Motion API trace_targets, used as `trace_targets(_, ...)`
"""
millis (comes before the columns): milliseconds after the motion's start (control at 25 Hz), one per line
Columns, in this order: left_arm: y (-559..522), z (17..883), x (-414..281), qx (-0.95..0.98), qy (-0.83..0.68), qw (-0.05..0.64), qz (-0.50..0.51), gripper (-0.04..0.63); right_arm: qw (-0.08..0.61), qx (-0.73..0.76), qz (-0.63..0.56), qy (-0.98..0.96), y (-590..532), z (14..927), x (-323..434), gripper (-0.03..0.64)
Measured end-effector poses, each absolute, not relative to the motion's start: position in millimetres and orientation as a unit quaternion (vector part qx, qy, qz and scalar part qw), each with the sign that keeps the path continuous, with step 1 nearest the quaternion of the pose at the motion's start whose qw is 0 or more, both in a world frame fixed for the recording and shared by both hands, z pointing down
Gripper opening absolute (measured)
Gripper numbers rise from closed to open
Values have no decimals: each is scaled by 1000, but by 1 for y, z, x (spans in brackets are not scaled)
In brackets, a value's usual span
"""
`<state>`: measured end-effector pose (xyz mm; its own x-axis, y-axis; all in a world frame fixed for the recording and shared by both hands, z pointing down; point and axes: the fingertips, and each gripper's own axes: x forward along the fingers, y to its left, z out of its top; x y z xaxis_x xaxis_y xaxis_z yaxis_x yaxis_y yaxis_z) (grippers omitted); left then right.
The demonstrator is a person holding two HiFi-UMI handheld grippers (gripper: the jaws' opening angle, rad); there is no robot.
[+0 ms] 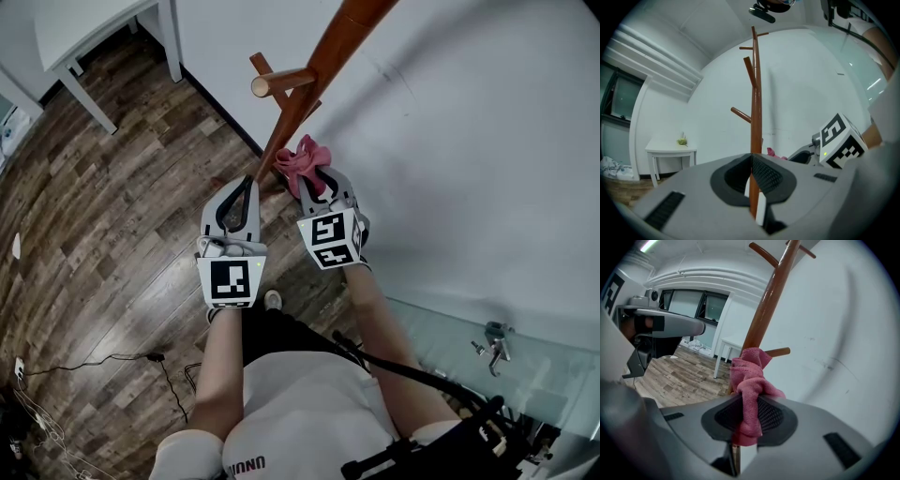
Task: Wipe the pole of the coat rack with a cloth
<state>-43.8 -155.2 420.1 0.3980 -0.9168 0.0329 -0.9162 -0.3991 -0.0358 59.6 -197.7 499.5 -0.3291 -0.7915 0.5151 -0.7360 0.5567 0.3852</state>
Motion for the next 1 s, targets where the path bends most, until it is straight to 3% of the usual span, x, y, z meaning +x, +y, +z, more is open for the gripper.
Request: trace_targets(1000, -146, 418, -31, -843, 538, 8, -21, 17, 347, 490, -35, -799, -181, 501, 89, 86)
